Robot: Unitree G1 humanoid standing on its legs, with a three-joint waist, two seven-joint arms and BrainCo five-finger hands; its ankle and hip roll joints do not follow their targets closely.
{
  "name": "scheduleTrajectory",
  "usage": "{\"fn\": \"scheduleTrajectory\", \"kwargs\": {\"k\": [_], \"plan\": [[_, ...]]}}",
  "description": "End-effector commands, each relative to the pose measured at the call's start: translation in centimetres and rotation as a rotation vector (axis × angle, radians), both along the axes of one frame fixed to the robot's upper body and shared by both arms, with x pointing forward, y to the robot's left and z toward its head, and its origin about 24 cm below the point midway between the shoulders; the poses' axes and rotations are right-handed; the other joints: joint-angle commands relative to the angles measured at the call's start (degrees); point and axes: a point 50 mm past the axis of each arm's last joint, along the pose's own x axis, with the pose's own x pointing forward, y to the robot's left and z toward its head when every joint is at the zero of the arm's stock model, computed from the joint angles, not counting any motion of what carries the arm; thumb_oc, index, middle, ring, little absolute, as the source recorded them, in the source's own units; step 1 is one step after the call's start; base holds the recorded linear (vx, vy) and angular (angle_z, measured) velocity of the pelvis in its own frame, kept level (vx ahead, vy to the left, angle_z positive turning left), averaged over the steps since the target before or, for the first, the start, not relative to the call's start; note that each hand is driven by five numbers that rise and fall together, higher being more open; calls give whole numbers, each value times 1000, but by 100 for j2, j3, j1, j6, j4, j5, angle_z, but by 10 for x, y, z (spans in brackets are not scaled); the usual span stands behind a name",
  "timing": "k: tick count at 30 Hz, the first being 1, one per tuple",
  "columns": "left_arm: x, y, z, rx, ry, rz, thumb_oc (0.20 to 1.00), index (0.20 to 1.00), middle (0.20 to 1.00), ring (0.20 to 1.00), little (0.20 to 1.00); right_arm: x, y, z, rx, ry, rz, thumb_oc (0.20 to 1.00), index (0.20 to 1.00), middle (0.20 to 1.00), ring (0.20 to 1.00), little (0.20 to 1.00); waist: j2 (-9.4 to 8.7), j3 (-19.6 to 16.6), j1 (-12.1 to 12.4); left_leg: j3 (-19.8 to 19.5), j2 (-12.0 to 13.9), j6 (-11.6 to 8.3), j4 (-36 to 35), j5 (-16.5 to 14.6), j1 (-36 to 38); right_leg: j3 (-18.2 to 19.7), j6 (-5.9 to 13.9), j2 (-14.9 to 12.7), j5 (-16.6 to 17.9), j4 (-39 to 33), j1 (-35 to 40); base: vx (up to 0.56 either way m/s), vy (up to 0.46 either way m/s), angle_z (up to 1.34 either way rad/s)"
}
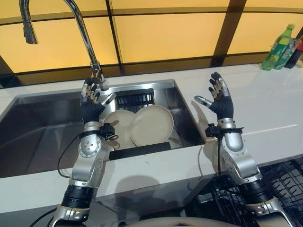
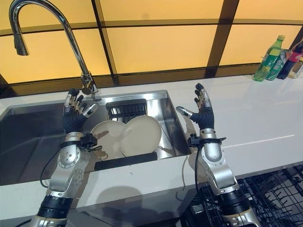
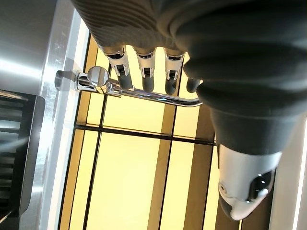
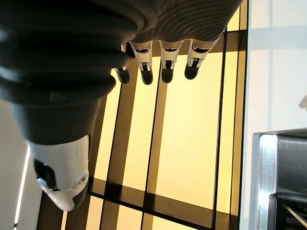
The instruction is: Pick up plates and place into dishwasher.
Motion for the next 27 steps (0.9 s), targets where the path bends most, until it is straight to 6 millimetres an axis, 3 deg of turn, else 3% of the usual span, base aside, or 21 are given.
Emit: {"fn": "scheduleTrajectory", "kwargs": {"k": [1, 14, 21, 24, 27], "plan": [[4, 8, 23, 16, -95, -14, 1000, 1000, 1000, 1000, 1000, -2, -6, 30, 22, -141, 3, 1000, 1000, 1000, 1000, 1000, -55, -172, 91, 343, -454, 573, 101, -657, 150, -126, -385, 382, -333, 144, -136, 0, 0, 0], [4, 6, 26, 37, -110, -71, 1000, 1000, 1000, 1000, 1000, -3, -6, 28, 26, -139, 5, 1000, 1000, 1000, 1000, 1000, -43, -175, 45, 373, -404, 560, 93, -644, 169, -56, -434, 484, -347, 120, -150, -2, -23, 0], [6, 2, 31, 164, -105, -105, 1000, 1000, 1000, 1000, 1000, -2, -5, 31, 9, -132, 31, 1000, 1000, 1000, 1000, 1000, -56, -181, -13, 372, -260, 487, 194, -577, 135, 118, -553, 689, -387, 117, -180, -1, -75, 0], [10, 4, 32, 226, -82, -129, 1000, 1000, 1000, 1000, 1000, -1, -7, 32, -2, -121, 47, 1000, 1000, 1000, 1000, 1000, -86, -144, -44, 352, -226, 418, 601, -653, 16, 191, -626, 759, -385, 128, -193, -9, -95, 0], [14, 11, 36, 270, -94, -117, 1000, 1000, 1000, 1000, 1000, 0, -10, 35, -22, -125, 58, 1000, 1000, 1000, 1000, 1000, -165, -28, -31, 191, -247, 349, 1650, -686, -464, 297, -745, 756, -335, 190, -256, -34, -77, 9]]}}
